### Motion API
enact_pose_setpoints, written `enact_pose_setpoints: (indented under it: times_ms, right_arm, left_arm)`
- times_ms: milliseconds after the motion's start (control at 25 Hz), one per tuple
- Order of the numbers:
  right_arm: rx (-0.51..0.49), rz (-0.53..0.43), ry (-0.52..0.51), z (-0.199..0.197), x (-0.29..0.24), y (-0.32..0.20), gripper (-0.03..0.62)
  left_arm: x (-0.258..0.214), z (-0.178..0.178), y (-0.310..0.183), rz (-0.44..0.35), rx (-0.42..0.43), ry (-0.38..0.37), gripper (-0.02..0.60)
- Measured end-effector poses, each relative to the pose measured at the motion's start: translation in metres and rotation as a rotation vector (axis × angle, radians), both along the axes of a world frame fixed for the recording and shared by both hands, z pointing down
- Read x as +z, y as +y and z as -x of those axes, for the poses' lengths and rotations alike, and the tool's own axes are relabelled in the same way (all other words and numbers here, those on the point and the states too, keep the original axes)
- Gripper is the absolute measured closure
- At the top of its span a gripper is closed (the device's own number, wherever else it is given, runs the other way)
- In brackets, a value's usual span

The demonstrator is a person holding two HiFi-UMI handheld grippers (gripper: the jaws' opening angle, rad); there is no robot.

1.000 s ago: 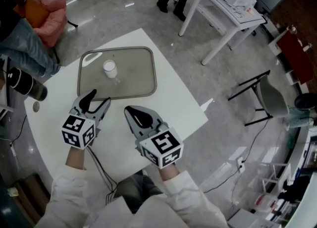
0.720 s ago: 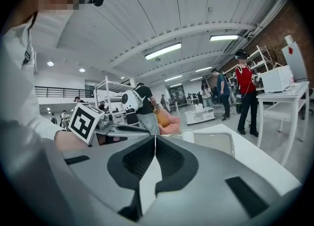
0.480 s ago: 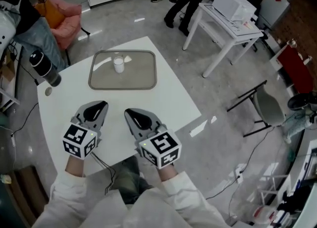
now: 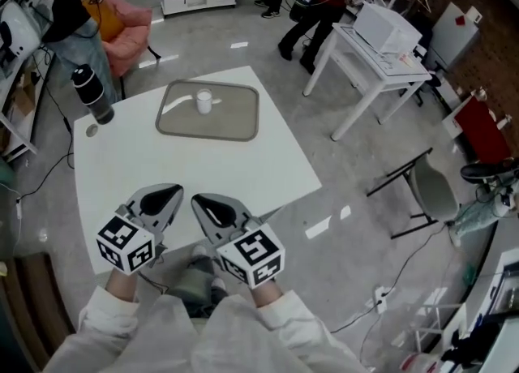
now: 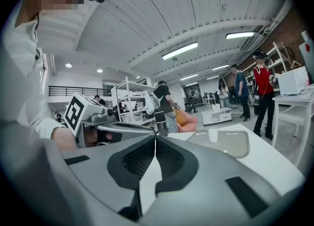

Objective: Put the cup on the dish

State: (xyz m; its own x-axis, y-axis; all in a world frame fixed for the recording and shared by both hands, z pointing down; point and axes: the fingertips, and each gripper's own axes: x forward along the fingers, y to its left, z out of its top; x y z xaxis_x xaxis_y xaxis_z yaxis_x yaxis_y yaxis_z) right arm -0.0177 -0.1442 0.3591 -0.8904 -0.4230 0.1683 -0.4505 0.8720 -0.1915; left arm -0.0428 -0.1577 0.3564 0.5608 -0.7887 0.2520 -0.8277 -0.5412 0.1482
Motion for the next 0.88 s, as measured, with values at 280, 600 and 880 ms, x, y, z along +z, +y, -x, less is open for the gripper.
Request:
enact_pose_setpoints:
  times_ms: [280,600,880]
  right_arm:
    - [0.006,-0.011,-0.012,0.001,-0.005,0.028,0.579]
    - [0.038,-0.022,-0.014,0.008,-0.005,0.044,0.579]
    - [0.039,-0.024,0.0,0.023,-0.008,0.057,0.58]
  left_arm:
    - [-0.002,0.0,0.049,-0.022,-0.023,-0.012,0.572]
    - [0.0,0.013,0.07,-0.023,-0.061,0.017,0.572]
    - [0.002,0.028,0.076,0.003,-0.062,0.088,0.572]
